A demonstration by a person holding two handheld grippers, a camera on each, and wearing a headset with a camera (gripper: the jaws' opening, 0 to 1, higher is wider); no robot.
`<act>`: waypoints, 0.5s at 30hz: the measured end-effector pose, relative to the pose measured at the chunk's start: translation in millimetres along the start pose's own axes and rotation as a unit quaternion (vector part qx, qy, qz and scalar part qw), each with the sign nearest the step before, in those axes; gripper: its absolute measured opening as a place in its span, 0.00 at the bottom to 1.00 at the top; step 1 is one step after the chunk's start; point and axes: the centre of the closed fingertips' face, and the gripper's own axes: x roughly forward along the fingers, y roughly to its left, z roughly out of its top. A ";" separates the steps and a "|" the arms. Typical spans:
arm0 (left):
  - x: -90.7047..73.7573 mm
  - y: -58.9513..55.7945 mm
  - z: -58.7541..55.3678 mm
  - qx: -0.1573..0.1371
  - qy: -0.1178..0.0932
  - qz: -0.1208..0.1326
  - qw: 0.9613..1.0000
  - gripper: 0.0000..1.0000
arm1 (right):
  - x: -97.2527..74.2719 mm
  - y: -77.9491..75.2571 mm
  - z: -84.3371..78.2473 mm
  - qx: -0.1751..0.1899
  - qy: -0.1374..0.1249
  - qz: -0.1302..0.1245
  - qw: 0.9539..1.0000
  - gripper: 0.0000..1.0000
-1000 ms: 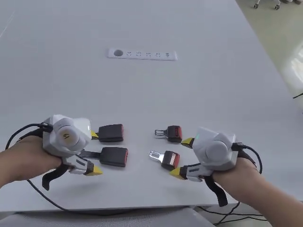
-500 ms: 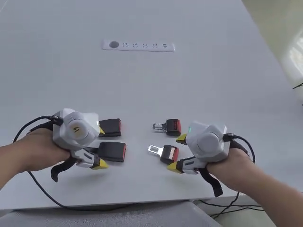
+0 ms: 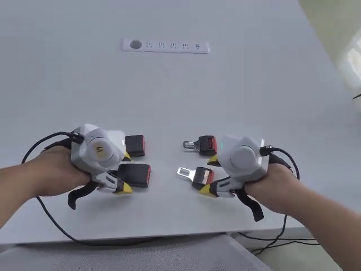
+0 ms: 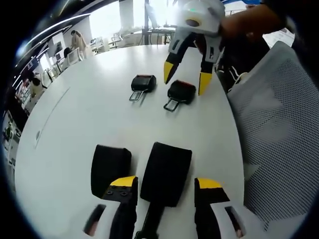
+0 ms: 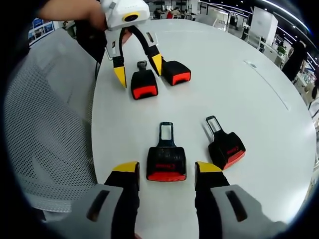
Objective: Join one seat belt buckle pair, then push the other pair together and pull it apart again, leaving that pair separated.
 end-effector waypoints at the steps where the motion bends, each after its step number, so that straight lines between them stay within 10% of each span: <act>1: 0.2 -1.1 0.8 0.001 0.001 0.000 1.000 0.44 | 0.7 -0.1 -0.8 -0.002 0.002 0.002 1.000 0.42; 15: 0.5 2.3 -1.3 0.017 0.006 0.012 1.000 0.39 | 4.5 -1.4 -5.2 -0.021 0.020 0.017 0.999 0.38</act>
